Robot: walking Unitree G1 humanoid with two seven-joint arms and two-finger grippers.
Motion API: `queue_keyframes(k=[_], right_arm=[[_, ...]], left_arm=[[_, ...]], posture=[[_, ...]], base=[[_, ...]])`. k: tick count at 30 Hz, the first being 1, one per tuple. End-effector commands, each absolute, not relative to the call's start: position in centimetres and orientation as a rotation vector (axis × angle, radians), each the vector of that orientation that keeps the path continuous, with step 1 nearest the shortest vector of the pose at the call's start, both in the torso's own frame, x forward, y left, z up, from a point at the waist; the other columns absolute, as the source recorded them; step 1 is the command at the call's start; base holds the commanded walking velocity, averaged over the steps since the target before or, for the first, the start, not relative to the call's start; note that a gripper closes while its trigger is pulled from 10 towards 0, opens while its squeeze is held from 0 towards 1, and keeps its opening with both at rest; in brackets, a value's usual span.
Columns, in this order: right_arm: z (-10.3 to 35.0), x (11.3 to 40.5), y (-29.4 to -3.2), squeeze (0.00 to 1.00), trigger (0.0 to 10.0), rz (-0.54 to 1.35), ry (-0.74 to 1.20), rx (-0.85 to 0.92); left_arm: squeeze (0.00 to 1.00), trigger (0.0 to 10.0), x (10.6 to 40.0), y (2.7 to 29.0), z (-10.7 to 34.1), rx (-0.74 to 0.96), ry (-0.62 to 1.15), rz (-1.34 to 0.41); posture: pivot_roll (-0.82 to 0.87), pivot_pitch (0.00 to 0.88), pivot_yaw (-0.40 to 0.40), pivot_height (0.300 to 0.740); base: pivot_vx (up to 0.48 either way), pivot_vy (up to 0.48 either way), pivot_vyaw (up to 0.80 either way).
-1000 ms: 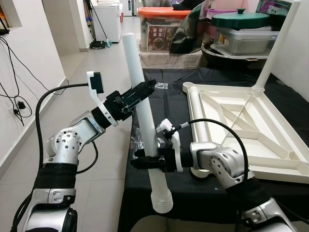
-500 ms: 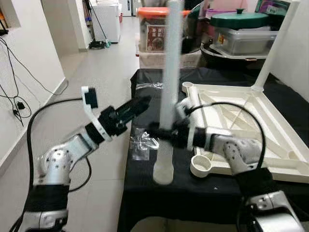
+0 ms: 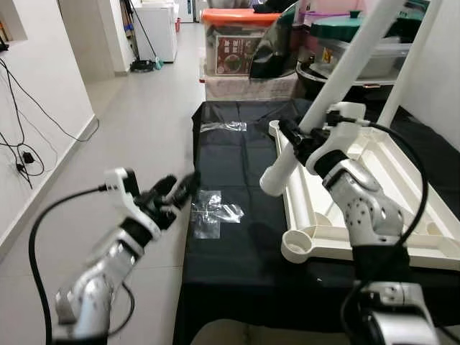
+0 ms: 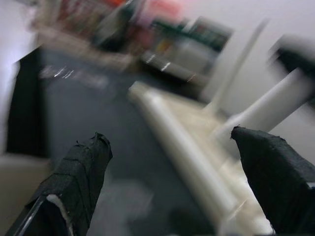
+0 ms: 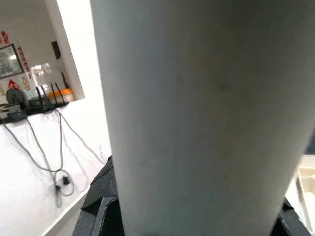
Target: Building children table
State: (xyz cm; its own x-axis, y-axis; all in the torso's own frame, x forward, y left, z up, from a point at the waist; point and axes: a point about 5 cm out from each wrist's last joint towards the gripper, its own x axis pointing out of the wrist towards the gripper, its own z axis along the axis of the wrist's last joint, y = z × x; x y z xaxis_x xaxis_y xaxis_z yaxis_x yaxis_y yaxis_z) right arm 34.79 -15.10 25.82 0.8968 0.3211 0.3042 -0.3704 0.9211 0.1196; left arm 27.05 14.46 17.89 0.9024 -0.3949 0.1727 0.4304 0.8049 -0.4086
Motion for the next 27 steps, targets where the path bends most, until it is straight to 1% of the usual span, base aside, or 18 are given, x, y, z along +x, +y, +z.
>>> queue_keyframes(k=[1, 3, 4, 6, 7, 9, 11, 19, 22, 24, 27], right_arm=[[25.7, 34.3, -14.3, 0.0, 10.0, 0.371, -0.308, 0.129], [24.8, 33.4, -13.6, 0.0, 10.0, 0.384, -0.326, 0.135], [23.8, 32.7, -13.1, 0.0, 10.0, 0.385, -0.329, 0.164], [23.8, 32.7, -13.1, 0.0, 10.0, 0.385, -0.329, 0.164], [22.9, 32.4, -12.5, 0.0, 10.0, 0.389, -0.304, 0.183], [22.5, 32.3, -12.3, 0.0, 10.0, 0.391, -0.291, 0.187], [22.2, 32.0, -11.9, 0.0, 10.0, 0.384, -0.297, 0.15], [21.3, 30.9, -11.2, 0.0, 10.0, 0.382, -0.283, 0.14], [20.8, 30.5, -11.3, 0.0, 10.0, 0.364, -0.27, 0.152], [20.6, 30.3, -11.4, 0.0, 10.0, 0.356, -0.263, 0.154], [20.3, 30.0, -11.5, 0.0, 10.0, 0.336, -0.256, 0.145]], left_arm=[[0.0, 10.0, 26.9, 14.2, 18.2, -0.425, -0.091, -0.412], [0.0, 10.0, 26.2, 13.7, 17.4, -0.348, -0.069, -0.399], [0.0, 10.0, 25.8, 13.5, 16.6, -0.302, -0.045, -0.369], [0.0, 10.0, 25.8, 13.5, 16.6, -0.302, -0.045, -0.369], [0.0, 10.0, 25.4, 13.1, 16.0, -0.274, -0.027, -0.353], [0.0, 10.0, 25.1, 12.9, 15.9, -0.259, -0.023, -0.354], [0.0, 10.0, 24.7, 12.5, 15.6, -0.252, -0.015, -0.353], [0.0, 10.0, 24.3, 12.1, 15.3, -0.185, -0.031, -0.286], [0.0, 10.0, 24.3, 12.2, 15.2, -0.141, -0.037, -0.264], [0.0, 10.0, 24.3, 12.2, 15.2, -0.129, -0.046, -0.256], [0.0, 10.0, 24.2, 12.2, 14.9, -0.143, -0.033, -0.245]], posture=[[0.06, 0.0, -0.028, 0.74], [0.06, 0.0, -0.033, 0.74], [0.07, 0.0, -0.035, 0.74], [0.07, 0.0, -0.035, 0.74], [0.07, 0.0, -0.04, 0.74], [0.07, 0.0, -0.04, 0.74], [0.07, 0.0, -0.048, 0.74], [0.07, 0.02, -0.056, 0.74], [0.07, 0.023, -0.055, 0.74], [0.07, 0.028, -0.053, 0.74], [0.06, 0.033, -0.048, 0.74]], base=[[0.0, 0.0, 0.0], [0.0, 0.0, 0.0], [0.0, 0.0, 0.59], [0.0, 0.0, 0.59], [0.0, 0.0, 0.79], [0.0, 0.0, 0.79], [0.0, 0.0, 0.79], [0.0, 0.0, 0.77], [0.0, 0.0, 0.0], [0.0, -0.259, 0.0], [0.0, -0.48, 0.0]])
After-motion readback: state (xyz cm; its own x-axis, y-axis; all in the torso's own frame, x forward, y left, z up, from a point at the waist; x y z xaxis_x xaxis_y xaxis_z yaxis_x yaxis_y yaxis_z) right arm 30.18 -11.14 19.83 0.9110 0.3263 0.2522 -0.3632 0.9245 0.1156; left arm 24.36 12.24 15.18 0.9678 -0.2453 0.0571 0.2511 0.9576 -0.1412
